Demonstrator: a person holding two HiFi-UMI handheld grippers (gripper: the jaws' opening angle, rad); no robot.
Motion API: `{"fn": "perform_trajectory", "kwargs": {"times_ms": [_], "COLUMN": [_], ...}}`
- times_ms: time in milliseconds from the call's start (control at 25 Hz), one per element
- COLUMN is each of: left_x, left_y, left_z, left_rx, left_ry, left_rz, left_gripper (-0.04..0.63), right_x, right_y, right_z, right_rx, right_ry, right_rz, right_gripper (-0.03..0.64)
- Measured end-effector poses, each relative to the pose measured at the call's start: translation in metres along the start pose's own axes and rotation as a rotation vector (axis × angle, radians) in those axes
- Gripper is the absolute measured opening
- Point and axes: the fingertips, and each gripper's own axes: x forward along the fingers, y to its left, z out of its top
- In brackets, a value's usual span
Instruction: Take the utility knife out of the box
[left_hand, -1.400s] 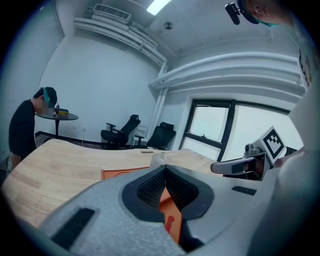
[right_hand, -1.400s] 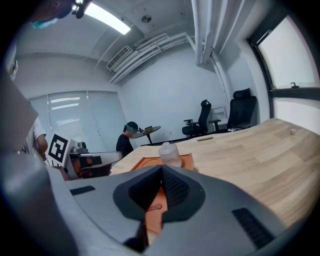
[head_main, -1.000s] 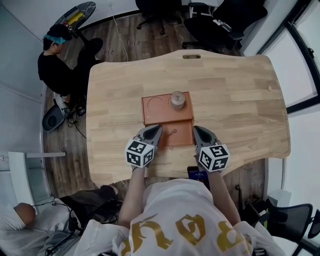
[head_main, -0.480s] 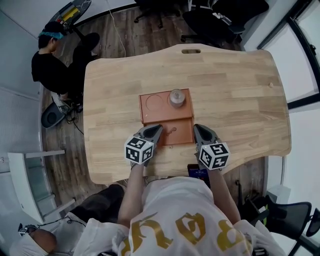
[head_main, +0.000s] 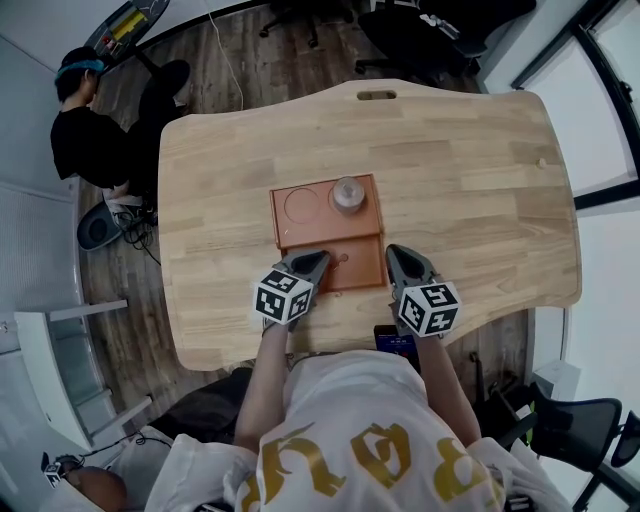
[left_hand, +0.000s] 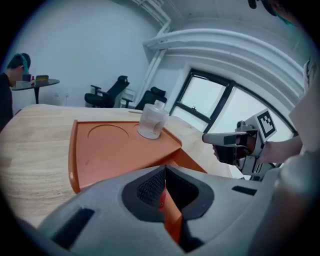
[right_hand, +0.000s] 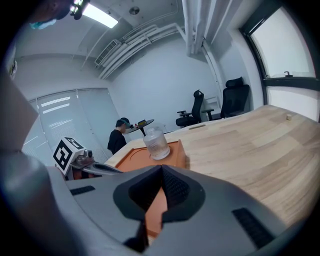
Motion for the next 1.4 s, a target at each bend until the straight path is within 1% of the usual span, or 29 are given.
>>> {"fn": "perform_trajectory", "kwargs": {"times_ms": [120,360,560,760,960,1240,1280,1360,1400], "left_x": [0.009,0.022,0.035,0.044,0.050,0.053,0.055,0.057,0.058], "left_y": [-0.002,-0.001,-0.002,-0.003,-0.004,-0.006,-0.006,-0.007,-0.008], "left_z": [-0.006,-0.019,-0.033,-0.044,-0.051,-0.053,-0.055,-0.059,-0.060], "left_rx": [0.025,0.045,0.063,0.116,0.167,0.201,0.206,0.217,0.226], "left_ry": [0.047,0.141,0.240,0.308,0.345,0.366,0.371,0.393,0.408], "left_rz": [-0.009,-0.001,-0.010,-0.007,-0.003,-0.029,-0.031,-0.036,-0.036], "left_gripper": [0.010,0.011,0.011,0.012,0.012,0.013,0.023,0.090,0.104], "right_x": [0.002,0.005,0.008,0.008,0.009,0.015,0.015,0.015,0.015], "right_y": [-0.006,-0.020,-0.027,-0.034,-0.037,-0.032,-0.032,-0.032,-0.032], "right_z": [-0.004,-0.010,-0.018,-0.026,-0.027,-0.026,-0.026,-0.026,-0.027], "right_rx": [0.009,0.029,0.049,0.071,0.086,0.091,0.090,0.090,0.091], "right_ry": [0.010,0.030,0.052,0.065,0.068,0.069,0.070,0.072,0.074], "right_rz": [-0.004,-0.024,-0.028,-0.033,-0.031,-0.009,-0.008,-0.009,-0.009], "right_gripper": [0.011,0.011,0.011,0.011,0.011,0.011,0.011,0.011,0.011]}}
